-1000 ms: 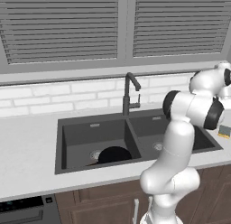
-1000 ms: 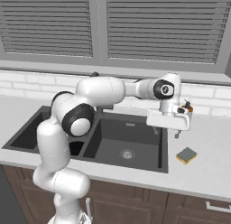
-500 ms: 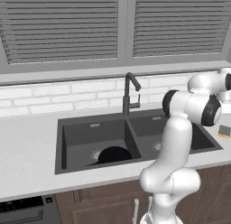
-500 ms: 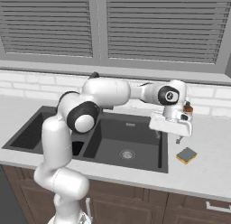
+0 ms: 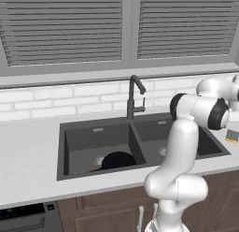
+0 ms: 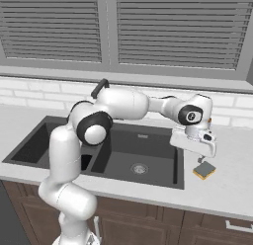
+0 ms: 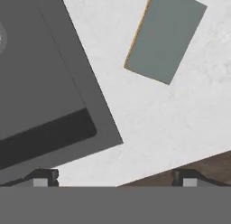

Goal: Pick the pan and sponge and place them into the sink. Then turn on the water.

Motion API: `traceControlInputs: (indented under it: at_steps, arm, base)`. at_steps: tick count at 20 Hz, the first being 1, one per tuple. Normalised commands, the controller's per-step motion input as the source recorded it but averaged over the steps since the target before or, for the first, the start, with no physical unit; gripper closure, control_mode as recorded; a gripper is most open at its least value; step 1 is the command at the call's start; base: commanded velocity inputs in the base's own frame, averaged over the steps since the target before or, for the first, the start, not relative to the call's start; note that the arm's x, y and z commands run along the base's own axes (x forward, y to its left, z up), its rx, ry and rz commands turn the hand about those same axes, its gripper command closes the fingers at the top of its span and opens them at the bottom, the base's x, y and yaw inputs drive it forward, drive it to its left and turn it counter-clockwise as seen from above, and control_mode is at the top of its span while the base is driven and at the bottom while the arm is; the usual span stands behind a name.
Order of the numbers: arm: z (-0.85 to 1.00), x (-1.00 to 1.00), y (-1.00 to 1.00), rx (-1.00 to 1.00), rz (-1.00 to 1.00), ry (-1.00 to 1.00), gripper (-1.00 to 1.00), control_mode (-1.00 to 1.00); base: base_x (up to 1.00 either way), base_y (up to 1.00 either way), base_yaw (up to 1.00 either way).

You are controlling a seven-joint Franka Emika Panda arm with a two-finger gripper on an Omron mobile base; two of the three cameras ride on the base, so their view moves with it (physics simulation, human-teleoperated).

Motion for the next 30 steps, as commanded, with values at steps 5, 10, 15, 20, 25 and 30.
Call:
traceControlInputs:
  at_steps: [5,10,15,20,25,30]
  arm:
    - [-0.29,0.22,-0.2,-0.13,-0.2,-0.11,-1.0,-1.0]
    - [-0.16,0.16,-0.05,-0.19,-0.24,0.0,-1.0,-1.0]
    - [-0.07,0.05,-0.11,-0.03,-0.07,0.0,-1.0,-1.0]
    - [-0.09,0.06,-0.26,0.0,0.0,0.0,-1.0,-1.0]
    - [-0.25,0.11,-0.19,0.0,0.0,0.0,-1.0,-1.0]
    - [-0.24,0.1,-0.08,0.02,0.0,0.0,-1.0,-1.0]
  base:
    - [0.0,0.0,0.0]
    - [0.0,0.0,0.0]
    - [0.0,0.0,0.0]
    - [0.0,0.0,0.0]
    - [0.0,0.0,0.0]
    - [0.0,0.0,0.0]
